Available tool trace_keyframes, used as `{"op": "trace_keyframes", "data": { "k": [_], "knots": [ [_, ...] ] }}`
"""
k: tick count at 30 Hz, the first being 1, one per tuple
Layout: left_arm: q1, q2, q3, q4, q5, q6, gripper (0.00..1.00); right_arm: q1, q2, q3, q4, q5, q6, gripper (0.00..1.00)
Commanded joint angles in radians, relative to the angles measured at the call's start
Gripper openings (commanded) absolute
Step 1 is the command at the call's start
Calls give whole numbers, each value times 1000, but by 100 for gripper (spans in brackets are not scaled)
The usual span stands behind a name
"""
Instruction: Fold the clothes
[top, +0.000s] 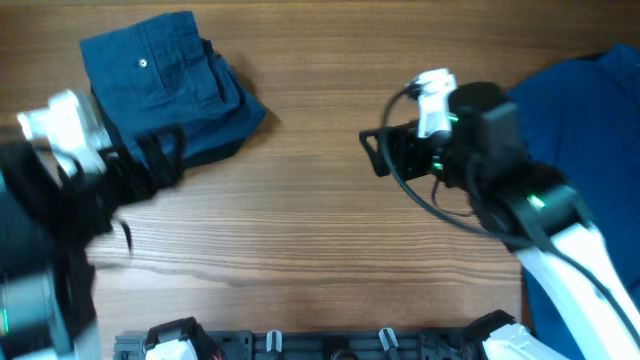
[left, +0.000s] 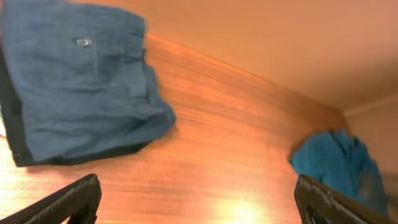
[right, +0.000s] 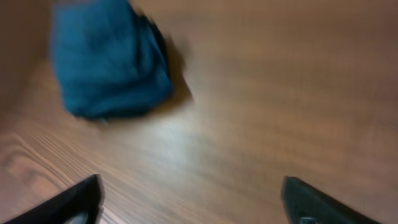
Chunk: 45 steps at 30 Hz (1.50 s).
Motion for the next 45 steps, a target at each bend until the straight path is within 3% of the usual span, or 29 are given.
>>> {"op": "trace_keyframes", "data": {
  "k": [1, 9, 20, 24, 30, 34, 40, 45],
  "knots": [
    [-156, -141, 5, -89, -293, 24, 100, -4, -71, 27, 11, -8, -29, 99],
    [-195, -202, 4, -146, -316, 25, 100, -4, -64, 27, -11, -10, -22, 99],
    [-194, -202, 4, -166, -316, 25, 100, -4, 29, 27, -186, -39, 20, 99],
    [-194, -202, 4, -166, -316, 25, 100, -4, -10, 27, -157, -26, -84, 100],
    [-195, -202, 4, -166, -316, 25, 100, -2, -185, 10, 17, 91, -314, 100],
    [-195, -202, 4, -166, -316, 25, 100, -20, -373, -123, 94, 90, -477, 100],
    [-195, -202, 4, -166, -316, 25, 100, -86, -608, -417, 141, 86, -397, 100],
    [-195, -202, 4, -166, -316, 25, 100, -86, -832, -745, 336, 87, -356, 99]
  ]
}}
